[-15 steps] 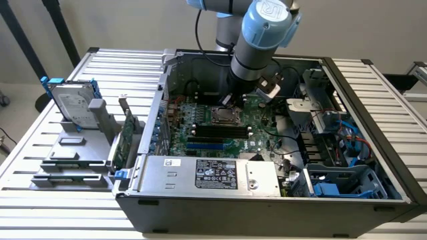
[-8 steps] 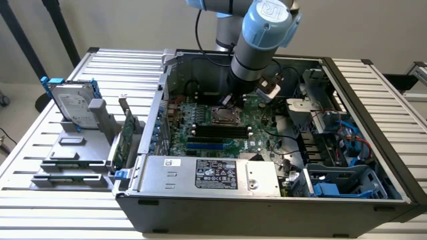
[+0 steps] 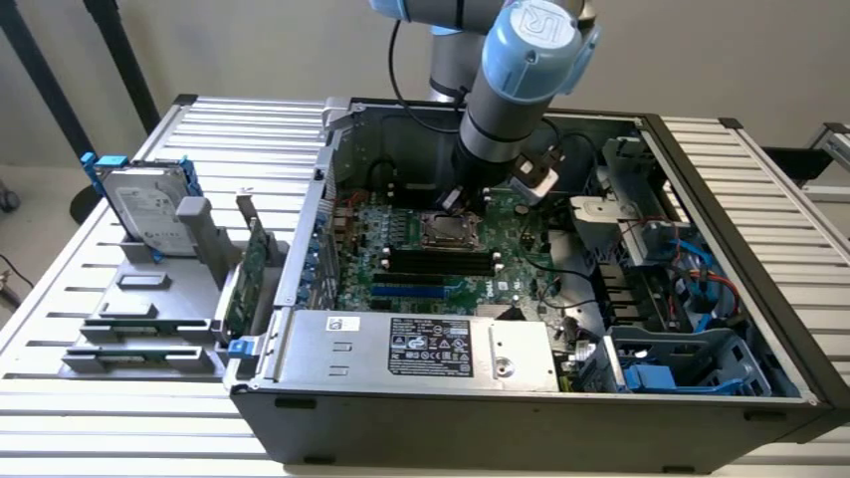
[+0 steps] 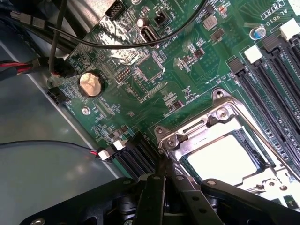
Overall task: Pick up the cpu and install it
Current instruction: 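Install the first cpu locking lever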
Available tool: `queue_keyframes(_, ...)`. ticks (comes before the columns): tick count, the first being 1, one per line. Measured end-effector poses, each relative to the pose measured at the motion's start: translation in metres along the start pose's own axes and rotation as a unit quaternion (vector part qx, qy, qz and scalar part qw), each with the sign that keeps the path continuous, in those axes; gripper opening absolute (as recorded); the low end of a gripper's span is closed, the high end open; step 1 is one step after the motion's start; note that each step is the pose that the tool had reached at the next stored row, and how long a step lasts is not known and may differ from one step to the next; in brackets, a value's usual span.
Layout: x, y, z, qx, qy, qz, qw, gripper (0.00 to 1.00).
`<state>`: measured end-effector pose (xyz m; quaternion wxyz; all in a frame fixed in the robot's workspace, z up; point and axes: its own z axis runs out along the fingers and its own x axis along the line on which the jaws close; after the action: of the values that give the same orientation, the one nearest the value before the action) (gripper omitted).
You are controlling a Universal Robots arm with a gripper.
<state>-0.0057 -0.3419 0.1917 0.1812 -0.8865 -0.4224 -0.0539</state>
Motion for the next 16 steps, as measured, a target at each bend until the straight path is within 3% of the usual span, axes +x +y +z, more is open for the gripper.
queue_keyframes(9, -0.0005, 0.0004, -0.0002, 0.0013, 0.0011, 0.0, 1.0, 0.11)
queue_keyframes(16, -0.0002, -0.0001, -0.0049, 0.0039, -0.0009, 0.001, 1.0, 0.11)
